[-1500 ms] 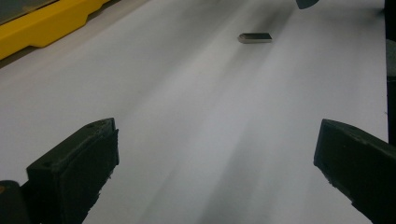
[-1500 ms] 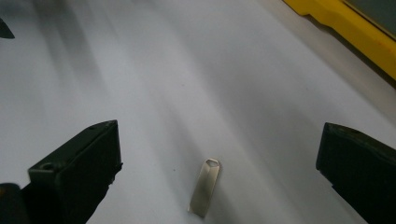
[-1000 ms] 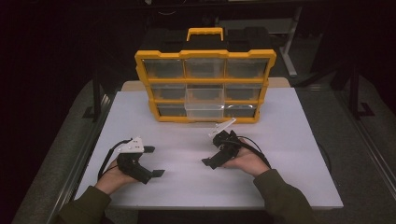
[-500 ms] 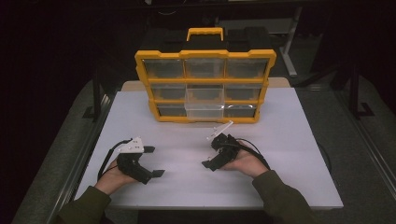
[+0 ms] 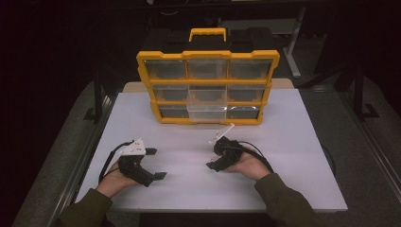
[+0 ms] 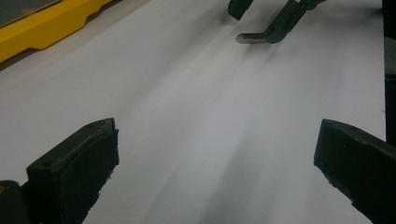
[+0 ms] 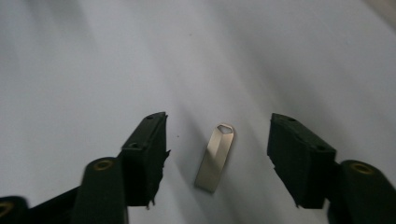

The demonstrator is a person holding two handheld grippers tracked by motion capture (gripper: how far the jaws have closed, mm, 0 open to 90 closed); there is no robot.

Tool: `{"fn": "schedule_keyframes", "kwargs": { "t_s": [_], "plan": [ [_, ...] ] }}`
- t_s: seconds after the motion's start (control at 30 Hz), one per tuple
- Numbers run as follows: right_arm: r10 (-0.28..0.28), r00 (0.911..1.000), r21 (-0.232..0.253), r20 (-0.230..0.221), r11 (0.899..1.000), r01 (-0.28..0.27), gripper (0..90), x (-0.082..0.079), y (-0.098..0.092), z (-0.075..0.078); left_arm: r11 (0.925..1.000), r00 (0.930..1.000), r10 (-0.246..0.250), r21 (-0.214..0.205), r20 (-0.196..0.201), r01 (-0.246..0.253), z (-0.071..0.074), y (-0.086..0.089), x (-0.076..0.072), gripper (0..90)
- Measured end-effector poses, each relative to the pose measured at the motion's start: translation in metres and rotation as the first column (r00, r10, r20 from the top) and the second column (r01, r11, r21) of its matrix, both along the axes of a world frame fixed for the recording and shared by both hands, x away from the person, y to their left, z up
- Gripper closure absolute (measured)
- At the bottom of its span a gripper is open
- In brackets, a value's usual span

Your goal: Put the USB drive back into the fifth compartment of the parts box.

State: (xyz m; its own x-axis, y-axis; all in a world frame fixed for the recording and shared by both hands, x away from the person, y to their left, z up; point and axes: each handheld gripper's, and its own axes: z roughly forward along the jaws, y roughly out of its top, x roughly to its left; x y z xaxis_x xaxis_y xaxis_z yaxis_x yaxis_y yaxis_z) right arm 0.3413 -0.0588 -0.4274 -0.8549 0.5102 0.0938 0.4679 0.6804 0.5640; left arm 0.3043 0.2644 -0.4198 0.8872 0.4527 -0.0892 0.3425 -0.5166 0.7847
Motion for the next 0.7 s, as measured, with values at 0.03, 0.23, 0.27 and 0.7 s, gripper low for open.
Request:
{"fn": "schedule_keyframes", "kwargs": {
  "t_s": [0.03, 0.23, 0.27, 0.7],
  "plan": [
    [0.001, 1.0, -0.001, 0.0, 1.0, -0.001, 43.1, 0.0, -0.0001, -0.0001, 1.0, 1.0, -0.001, 0.0, 0.001, 0.001, 0.0001, 0.0, 0.0, 0.0],
    [0.014, 0.9999, -0.021, -0.009, 1.0, -0.014, 56.3, -0.0003, 0.0009, -0.0021, 1.0, 1.0, 0.0, 0.0, 0.0, 0.0, 0.0006, -0.0004, -0.0005, 0.0],
    [0.015, 0.9998, -0.024, -0.012, 1.0, -0.015, 57.9, -0.0004, 0.0012, -0.0026, 1.0, 1.0, 0.0, 0.0, 0.001, 0.0, 0.0007, -0.0005, -0.0006, 0.0],
    [0.021, 0.9997, -0.05, -0.015, 0.999, -0.022, 74.4, -0.0005, 0.0014, -0.0038, 1.0, 1.0, -0.001, 0.0, 0.002, 0.001, 0.001, -0.0009, -0.0009, 0.0]
  ]
}}
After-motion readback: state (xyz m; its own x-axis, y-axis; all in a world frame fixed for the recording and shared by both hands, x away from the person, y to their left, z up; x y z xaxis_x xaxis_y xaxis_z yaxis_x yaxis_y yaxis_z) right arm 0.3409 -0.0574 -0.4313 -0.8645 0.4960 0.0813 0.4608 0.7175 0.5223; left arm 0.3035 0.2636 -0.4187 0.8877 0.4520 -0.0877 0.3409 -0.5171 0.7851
